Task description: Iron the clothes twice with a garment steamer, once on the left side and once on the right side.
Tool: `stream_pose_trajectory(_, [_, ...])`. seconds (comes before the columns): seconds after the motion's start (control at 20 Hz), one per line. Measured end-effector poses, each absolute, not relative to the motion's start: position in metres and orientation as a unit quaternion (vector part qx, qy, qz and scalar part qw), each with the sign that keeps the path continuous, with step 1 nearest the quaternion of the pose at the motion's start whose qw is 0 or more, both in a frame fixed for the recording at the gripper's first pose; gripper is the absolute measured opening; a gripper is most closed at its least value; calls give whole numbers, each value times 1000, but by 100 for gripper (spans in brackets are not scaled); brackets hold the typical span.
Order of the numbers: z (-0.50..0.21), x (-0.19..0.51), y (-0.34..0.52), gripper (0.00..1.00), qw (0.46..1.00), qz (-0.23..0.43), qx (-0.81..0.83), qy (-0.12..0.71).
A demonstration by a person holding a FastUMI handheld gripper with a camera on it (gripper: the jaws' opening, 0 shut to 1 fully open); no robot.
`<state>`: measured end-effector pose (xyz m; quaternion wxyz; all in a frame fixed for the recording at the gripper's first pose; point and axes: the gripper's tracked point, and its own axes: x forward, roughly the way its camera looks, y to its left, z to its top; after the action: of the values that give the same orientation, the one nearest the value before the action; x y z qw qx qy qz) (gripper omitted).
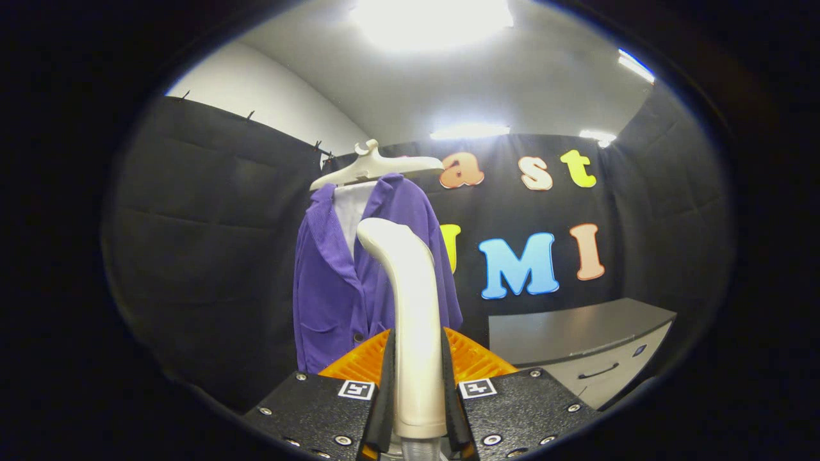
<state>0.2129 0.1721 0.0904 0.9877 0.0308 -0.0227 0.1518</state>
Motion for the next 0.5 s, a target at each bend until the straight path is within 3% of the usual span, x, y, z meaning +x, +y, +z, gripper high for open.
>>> stream_pose_trajectory(0.5, [179, 254, 262, 33, 972, 208, 30, -102])
